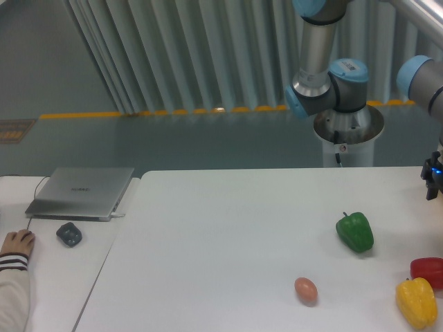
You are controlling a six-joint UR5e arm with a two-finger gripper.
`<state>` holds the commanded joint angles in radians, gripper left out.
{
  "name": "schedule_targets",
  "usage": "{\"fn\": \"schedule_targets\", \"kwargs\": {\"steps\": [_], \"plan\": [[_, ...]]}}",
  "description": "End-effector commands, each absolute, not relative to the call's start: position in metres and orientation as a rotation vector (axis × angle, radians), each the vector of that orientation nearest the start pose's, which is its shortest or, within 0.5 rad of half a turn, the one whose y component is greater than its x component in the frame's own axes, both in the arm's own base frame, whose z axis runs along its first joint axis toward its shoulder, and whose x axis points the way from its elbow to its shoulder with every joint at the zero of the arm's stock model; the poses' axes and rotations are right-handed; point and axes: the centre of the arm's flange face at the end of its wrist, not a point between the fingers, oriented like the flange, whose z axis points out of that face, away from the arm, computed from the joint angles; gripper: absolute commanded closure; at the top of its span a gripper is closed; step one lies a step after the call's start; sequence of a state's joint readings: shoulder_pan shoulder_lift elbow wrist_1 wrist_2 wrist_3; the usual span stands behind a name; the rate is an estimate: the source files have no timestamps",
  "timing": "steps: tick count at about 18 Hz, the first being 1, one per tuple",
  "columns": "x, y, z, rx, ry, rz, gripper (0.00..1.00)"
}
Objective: Place the red peppers in a basket
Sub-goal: 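Lower the gripper toward the red bell pepper beside the yellow pepper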
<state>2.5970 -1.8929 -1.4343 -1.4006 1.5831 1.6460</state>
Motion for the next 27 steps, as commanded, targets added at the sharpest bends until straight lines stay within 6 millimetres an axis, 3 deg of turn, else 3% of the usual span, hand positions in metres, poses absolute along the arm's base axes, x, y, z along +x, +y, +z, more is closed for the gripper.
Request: {"fn": "schedule_targets", "kwargs": {"steps": [8, 11, 16, 21, 25, 27], "plan": [[-0.451, 0.440, 0.385, -2.994, 1.012, -0.010, 0.00], [-0.455, 0.438, 0.391, -2.992, 0.989, 0.109, 0.00], [-0.458, 0.440, 0.390, -3.007, 1.010, 0.164, 0.00], [-0.477, 0.454, 0.357, -2.985, 1.056, 0.170, 0.00], [-0.490, 0.459, 0.334, -2.882, 1.360, 0.147, 0.00], [-0.491, 0.460, 0.328, -2.853, 1.432, 0.134, 0.00]]}}
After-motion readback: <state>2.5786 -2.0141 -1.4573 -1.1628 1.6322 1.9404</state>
